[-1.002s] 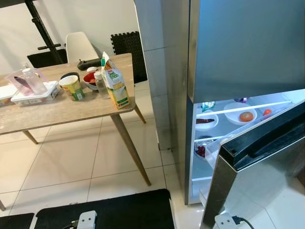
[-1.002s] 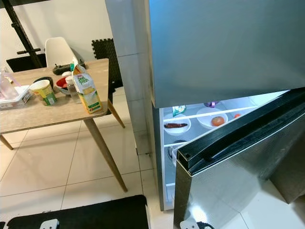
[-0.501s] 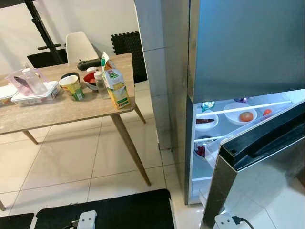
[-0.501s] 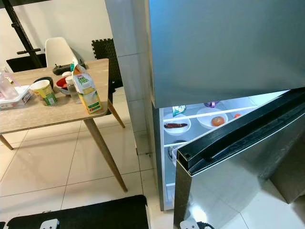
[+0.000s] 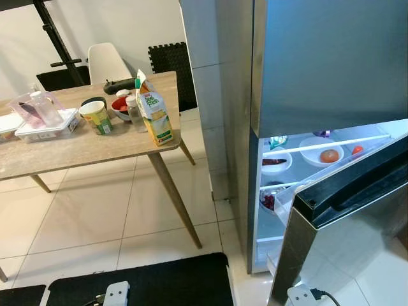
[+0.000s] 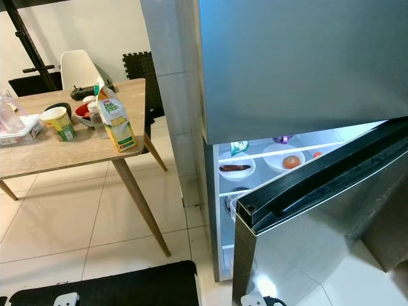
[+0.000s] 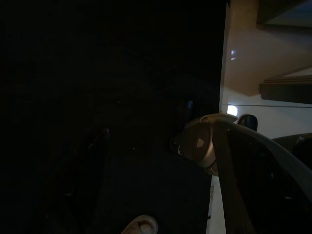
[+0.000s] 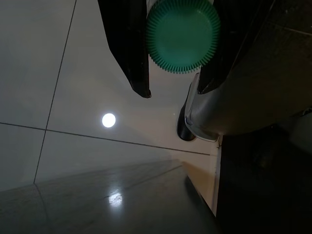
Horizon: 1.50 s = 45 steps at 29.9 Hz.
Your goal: Restocking fridge
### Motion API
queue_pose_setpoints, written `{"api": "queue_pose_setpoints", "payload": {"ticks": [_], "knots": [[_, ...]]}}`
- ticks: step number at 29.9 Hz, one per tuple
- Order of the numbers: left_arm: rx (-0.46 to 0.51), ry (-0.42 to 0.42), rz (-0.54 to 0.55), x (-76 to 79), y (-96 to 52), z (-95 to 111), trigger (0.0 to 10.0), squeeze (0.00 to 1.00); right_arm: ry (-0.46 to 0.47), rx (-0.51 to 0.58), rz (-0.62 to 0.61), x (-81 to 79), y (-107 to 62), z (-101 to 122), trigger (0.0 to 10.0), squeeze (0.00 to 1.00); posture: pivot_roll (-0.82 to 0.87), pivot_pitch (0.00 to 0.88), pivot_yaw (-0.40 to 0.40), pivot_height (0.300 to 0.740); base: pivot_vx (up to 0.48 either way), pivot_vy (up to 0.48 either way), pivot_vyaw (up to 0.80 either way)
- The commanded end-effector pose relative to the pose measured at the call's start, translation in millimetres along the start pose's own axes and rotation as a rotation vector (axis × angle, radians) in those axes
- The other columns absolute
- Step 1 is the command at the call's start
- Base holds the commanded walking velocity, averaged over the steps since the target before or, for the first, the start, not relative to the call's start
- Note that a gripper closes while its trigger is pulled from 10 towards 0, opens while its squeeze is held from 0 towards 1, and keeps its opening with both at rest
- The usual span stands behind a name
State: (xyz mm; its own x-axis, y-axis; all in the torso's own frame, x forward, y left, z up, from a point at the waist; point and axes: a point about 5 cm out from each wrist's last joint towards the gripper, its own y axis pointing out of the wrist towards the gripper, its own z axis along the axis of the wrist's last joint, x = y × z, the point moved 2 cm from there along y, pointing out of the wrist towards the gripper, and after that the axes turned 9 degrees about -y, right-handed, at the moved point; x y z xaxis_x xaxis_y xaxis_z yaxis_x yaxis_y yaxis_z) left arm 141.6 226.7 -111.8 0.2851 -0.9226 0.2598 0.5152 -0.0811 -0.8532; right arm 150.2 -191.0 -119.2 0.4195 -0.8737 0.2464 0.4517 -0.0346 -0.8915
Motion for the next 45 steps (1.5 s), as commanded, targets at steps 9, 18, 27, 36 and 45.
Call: {"api": "queue_pose_setpoints", "payload": {"ticks": [9, 18, 27, 36, 45], "knots": [[-0.008, 0.007, 0.012, -4.8, -1.5, 0.5, 10.0, 0.00, 0.002, -0.007, 0.037, -12.2, 0.3, 0.7, 10.0, 0.00, 0.01, 0.006, 0.115, 0.740, 0.000, 0.000, 0.00], [0.000, 0.007, 0.003, -4.3, -1.4, 3.5, 10.0, 0.00, 0.002, -0.006, 0.037, -12.1, 0.3, 1.0, 10.0, 0.00, 0.01, 0.006, 0.115, 0.740, 0.000, 0.000, 0.00], [0.004, 0.004, -0.005, -2.0, -0.6, 4.0, 10.0, 0.00, -0.001, -0.007, 0.042, -13.1, 0.3, 0.9, 10.0, 0.00, 0.01, 0.004, 0.112, 0.740, 0.000, 0.000, 0.00], [0.005, 0.004, -0.008, -1.3, -0.4, 4.5, 10.0, 0.00, -0.002, -0.009, 0.042, -13.2, 0.3, 0.6, 10.0, 0.00, 0.01, 0.005, 0.111, 0.740, 0.000, 0.000, 0.00], [0.005, 0.006, -0.010, -0.4, -0.1, 4.6, 10.0, 0.00, -0.006, -0.013, 0.044, -12.8, 0.0, -1.2, 10.0, 0.00, 0.01, 0.003, 0.107, 0.740, 0.000, 0.000, 0.00]]}}
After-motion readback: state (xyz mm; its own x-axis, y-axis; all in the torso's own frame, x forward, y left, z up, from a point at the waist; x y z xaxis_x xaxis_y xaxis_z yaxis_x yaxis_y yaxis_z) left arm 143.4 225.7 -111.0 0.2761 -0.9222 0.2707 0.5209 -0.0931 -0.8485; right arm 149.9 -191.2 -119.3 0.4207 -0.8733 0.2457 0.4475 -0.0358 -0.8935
